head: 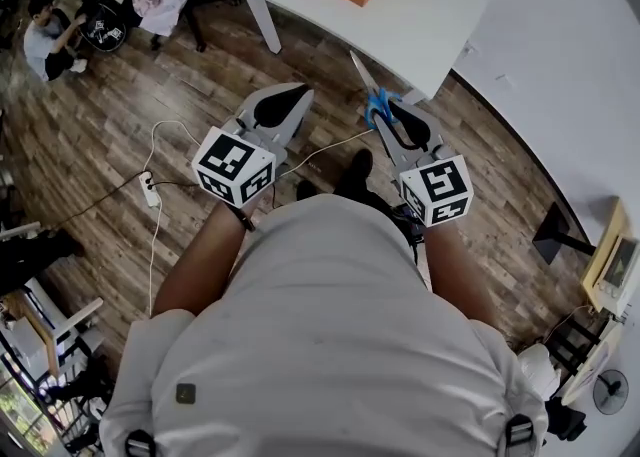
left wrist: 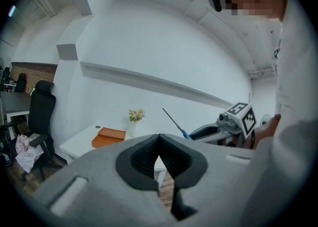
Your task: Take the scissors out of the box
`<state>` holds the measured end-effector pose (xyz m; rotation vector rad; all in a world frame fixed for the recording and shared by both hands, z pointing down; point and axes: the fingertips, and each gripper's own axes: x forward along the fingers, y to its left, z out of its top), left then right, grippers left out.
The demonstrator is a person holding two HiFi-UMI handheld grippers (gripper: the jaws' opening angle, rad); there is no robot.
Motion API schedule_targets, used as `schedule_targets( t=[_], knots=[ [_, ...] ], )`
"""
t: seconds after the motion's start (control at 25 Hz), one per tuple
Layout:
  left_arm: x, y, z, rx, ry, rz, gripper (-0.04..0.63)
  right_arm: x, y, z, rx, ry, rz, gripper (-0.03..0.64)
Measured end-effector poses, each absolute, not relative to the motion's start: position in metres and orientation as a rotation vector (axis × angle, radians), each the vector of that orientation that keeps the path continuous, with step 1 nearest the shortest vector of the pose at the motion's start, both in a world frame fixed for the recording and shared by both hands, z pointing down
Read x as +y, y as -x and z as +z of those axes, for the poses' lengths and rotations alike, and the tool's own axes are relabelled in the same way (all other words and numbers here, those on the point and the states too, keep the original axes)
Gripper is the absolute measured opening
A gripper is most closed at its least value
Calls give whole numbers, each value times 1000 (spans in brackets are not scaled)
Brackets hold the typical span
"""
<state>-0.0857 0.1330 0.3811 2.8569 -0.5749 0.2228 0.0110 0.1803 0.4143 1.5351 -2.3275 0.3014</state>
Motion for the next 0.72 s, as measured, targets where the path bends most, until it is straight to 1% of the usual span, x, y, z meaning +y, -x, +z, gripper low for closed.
schedule_targets(
  t=[0.36,0.72],
  knots=[
    [162,111,383,-528,-2881,233,5,212,22,418,-2348,-1533,307,101],
    [171,115,380,-512,-2898,216,5,225,34,413,-2361,-1577,285,101]
  ],
)
